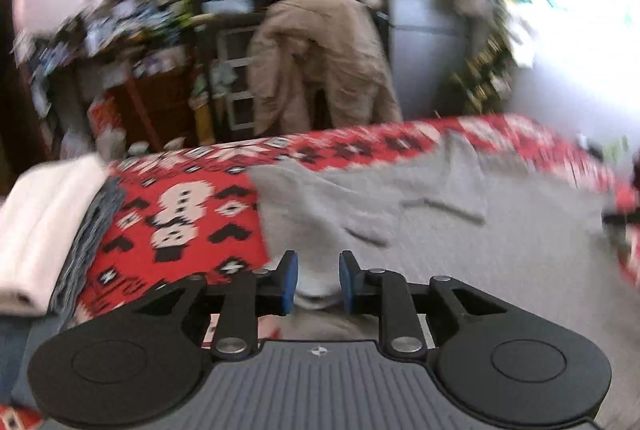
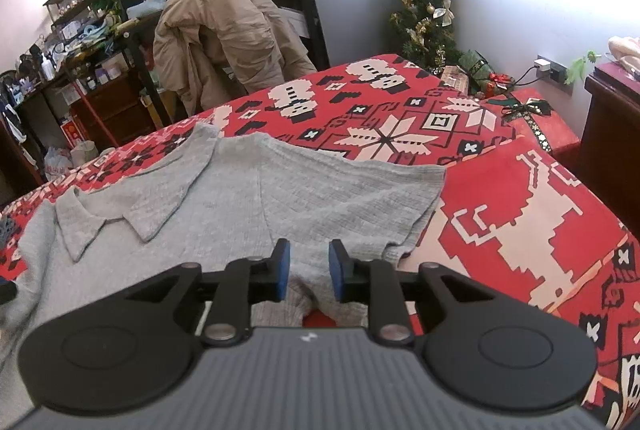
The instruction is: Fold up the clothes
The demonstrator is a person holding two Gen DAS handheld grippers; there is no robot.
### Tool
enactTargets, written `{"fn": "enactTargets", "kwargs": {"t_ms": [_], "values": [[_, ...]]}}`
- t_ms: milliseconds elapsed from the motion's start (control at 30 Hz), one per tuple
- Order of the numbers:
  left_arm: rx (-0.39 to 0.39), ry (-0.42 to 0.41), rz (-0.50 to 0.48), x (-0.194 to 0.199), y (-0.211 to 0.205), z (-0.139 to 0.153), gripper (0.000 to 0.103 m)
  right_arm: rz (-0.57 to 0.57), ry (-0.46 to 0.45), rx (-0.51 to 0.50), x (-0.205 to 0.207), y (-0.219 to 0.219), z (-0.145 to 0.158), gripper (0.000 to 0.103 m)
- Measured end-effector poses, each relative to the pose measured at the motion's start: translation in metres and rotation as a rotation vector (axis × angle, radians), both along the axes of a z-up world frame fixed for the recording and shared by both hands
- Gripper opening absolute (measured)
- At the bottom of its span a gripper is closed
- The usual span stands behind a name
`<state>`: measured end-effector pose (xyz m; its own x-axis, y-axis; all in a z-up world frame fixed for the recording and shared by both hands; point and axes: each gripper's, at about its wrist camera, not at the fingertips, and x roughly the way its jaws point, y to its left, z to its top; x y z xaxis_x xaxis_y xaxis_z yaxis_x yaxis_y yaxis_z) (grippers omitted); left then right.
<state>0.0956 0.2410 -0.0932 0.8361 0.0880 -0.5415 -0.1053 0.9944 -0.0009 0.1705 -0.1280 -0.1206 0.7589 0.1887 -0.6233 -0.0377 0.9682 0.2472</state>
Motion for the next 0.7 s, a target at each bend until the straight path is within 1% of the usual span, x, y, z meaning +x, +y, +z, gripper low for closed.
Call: {"fn": "enactTargets", "kwargs": {"t_ms": [33,200,233,400,467,500,533,567,600,700], "values": [[-0.047,0.014,0.026,0.004,0.009,-0.002,0.025,-0.002,0.002,0.009,0.0,0.0,0.0,0.024],[-0.28,0.084,0.155,0.025,0.055,-0.012,0.025,-0.005,0.014,0.051,0.003,0.0,-0.001,0.024],[-0.323,0.104,0.158,0.03,0.06,-0.016,0.025,0.0,0.014,0.052,0.003,0.0,-0.001,0.024],[-0.456,0.147,0.158,0.04,0.066,-0.027,0.026,0.004,0.014,0.047,0.005,0.0,-0.002,0.025],[-0.479,0.151,0.148,0.042,0.065,-0.029,0.026,-0.001,0.02,0.057,0.007,-0.003,-0.003,0.026],[-0.468,0.147,0.147,0.042,0.063,-0.028,0.025,-0.003,0.022,0.064,0.007,-0.004,-0.003,0.026],[-0.446,0.138,0.145,0.042,0.06,-0.027,0.021,-0.006,0.024,0.072,0.007,-0.006,-0.004,0.026],[-0.425,0.127,0.135,0.041,0.057,-0.025,0.009,-0.01,0.027,0.082,0.008,-0.007,-0.004,0.026],[-0.404,0.116,0.125,0.041,0.054,-0.024,0.006,-0.012,0.03,0.09,0.008,-0.008,-0.004,0.026],[-0.372,0.095,0.095,0.039,0.048,-0.021,0.003,-0.022,0.036,0.104,0.009,-0.01,-0.006,0.026]]}}
